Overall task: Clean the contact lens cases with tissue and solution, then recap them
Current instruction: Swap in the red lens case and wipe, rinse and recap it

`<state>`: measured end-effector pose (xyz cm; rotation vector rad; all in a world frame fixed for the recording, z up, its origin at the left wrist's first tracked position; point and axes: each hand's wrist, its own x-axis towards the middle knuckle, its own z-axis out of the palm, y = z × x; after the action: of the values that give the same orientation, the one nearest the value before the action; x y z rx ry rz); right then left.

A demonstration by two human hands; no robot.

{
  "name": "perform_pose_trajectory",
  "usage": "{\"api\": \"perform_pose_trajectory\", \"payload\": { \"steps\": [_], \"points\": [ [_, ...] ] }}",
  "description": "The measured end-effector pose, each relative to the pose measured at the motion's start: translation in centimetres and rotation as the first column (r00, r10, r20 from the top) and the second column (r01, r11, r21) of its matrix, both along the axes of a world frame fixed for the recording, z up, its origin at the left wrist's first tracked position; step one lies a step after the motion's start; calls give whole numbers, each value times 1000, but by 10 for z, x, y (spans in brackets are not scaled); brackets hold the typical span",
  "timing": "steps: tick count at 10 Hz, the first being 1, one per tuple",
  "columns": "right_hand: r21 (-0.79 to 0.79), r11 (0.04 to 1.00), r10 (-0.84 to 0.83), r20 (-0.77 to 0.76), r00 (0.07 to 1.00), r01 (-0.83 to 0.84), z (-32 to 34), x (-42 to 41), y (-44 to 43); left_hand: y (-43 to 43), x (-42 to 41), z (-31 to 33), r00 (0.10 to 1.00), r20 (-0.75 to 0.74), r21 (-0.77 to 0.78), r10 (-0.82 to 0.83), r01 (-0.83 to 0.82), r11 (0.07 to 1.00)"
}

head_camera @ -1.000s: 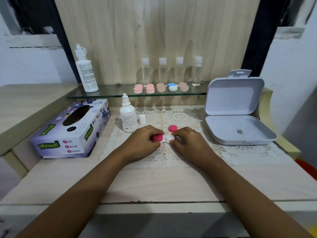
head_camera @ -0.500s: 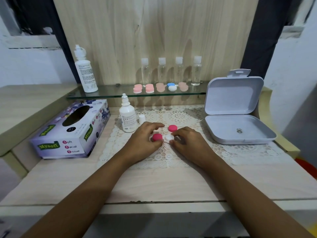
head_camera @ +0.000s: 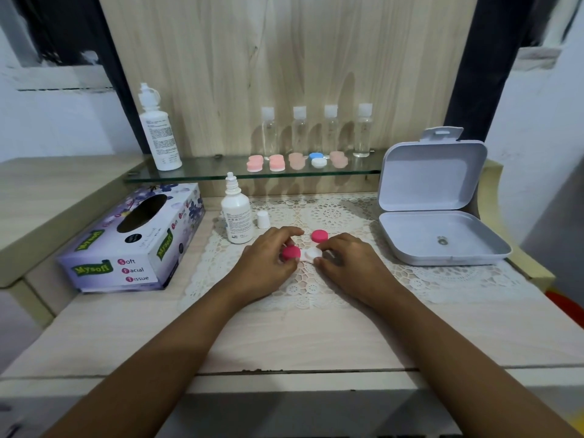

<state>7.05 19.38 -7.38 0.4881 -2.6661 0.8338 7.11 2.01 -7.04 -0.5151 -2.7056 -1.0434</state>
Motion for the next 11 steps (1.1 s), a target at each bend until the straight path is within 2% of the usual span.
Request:
{"api": "perform_pose_trajectory", "payload": {
  "steps": [4, 6, 8, 11],
  "points": [
    [1, 1000, 3, 0, 1000, -3, -2, -2, 1, 1, 0, 0, 999, 39, -14, -7, 7, 1000],
    [-4, 1000, 4, 6, 1000, -4, -2, -2, 0, 0, -3, -2, 998, 25, 7, 52, -52, 999],
    [-1, 1000, 4, 4, 1000, -4, -3, -3, 1, 1, -2, -1, 999, 48, 14, 20, -21, 1000],
    [3, 1000, 2, 0, 1000, -2, -3, -2, 1, 2, -4, -4, 997, 27, -49, 68, -67, 997]
  ]
}}
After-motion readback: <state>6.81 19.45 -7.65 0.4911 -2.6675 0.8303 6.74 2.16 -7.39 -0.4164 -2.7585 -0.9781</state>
